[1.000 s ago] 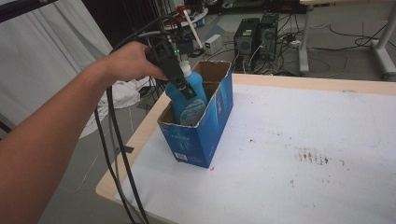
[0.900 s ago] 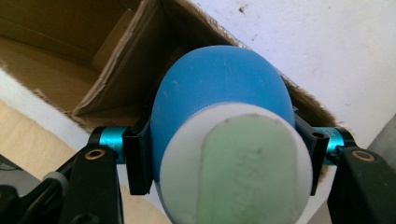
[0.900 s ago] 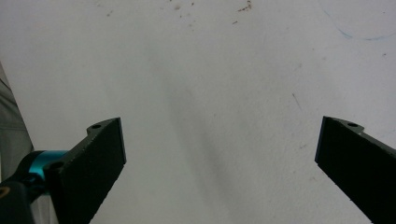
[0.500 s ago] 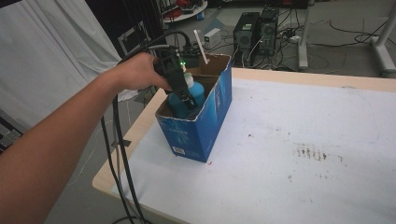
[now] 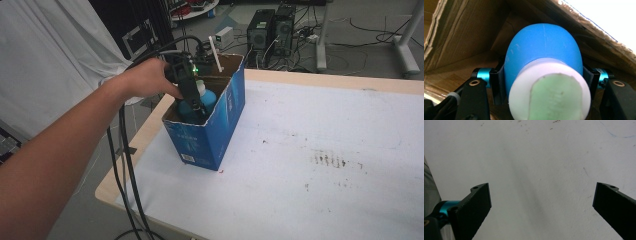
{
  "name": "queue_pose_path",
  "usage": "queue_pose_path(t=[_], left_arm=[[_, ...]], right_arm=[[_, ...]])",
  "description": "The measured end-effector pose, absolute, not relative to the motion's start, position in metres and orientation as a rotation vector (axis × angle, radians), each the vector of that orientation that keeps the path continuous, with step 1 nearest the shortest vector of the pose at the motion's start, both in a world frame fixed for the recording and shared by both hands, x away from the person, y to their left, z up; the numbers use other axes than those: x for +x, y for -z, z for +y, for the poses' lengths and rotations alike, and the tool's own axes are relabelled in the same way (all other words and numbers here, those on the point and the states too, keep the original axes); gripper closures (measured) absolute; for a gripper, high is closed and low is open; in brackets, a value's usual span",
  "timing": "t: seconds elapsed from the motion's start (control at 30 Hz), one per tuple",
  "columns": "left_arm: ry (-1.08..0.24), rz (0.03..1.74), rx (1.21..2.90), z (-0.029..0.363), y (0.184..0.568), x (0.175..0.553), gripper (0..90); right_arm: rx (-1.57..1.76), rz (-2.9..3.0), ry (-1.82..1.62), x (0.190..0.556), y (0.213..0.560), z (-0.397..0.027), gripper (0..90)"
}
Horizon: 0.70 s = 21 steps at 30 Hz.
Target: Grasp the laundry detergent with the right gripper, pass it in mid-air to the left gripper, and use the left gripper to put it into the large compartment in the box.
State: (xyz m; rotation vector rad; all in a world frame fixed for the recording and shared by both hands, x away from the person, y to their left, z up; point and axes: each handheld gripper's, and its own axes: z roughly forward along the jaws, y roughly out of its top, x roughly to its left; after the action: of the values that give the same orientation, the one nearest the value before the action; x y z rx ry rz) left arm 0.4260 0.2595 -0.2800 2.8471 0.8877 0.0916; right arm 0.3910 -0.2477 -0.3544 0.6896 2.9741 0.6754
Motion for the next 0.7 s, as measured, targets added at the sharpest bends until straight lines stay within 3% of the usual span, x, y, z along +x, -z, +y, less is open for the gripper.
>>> queue_pose_path(t=[0.37, 0.7], left_arm=[[-0.113, 0.878, 2.842, 0.260, 0.280, 0.428, 37.2], [-0.160, 0.901, 2.783, 0.267, 0.271, 0.425, 25.7]], right_arm=[[0.678, 2.972, -0.704, 0.386, 0.356, -0.247, 0.9], [0.670, 2.963, -0.718, 0.384, 0.354, -0.247, 0.9]])
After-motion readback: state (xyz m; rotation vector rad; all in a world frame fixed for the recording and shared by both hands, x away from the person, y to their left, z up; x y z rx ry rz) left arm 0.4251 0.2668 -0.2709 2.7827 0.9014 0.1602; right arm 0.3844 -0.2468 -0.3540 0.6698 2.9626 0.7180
